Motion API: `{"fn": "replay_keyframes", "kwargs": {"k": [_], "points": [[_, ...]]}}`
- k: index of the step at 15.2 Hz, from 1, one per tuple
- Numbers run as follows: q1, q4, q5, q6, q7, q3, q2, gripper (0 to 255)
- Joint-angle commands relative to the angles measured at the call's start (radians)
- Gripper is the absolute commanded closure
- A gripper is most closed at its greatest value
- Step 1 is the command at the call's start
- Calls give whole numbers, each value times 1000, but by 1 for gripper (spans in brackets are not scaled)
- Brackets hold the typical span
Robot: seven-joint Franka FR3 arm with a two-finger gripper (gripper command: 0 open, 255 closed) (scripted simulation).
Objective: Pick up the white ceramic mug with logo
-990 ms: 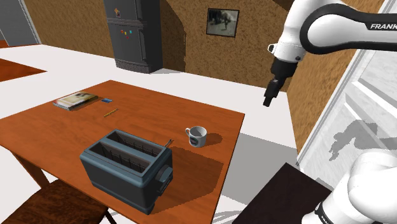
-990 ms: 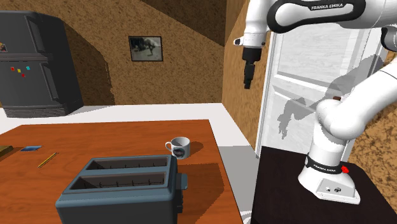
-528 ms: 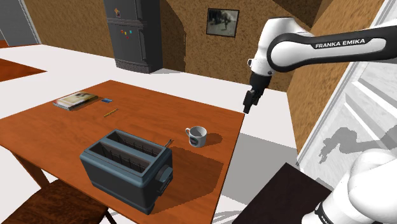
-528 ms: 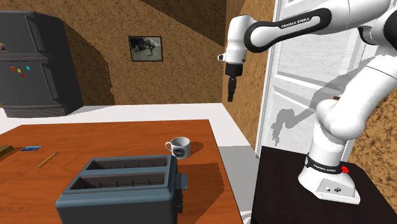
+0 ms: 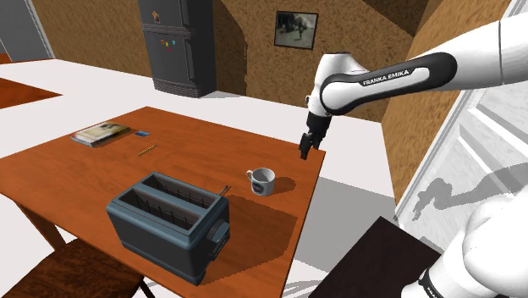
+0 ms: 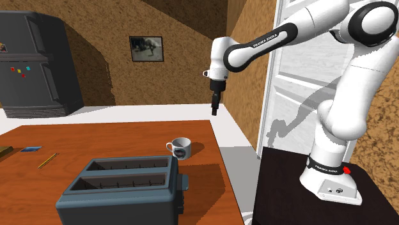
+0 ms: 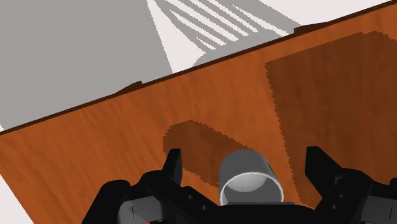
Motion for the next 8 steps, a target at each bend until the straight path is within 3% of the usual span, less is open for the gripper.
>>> {"fn": "replay_keyframes", "kwargs": {"k": [1,8], "points": [[0,35,6,41,-3,-1,76,0],[3,189,28,148,-9,1,342,0]]}}
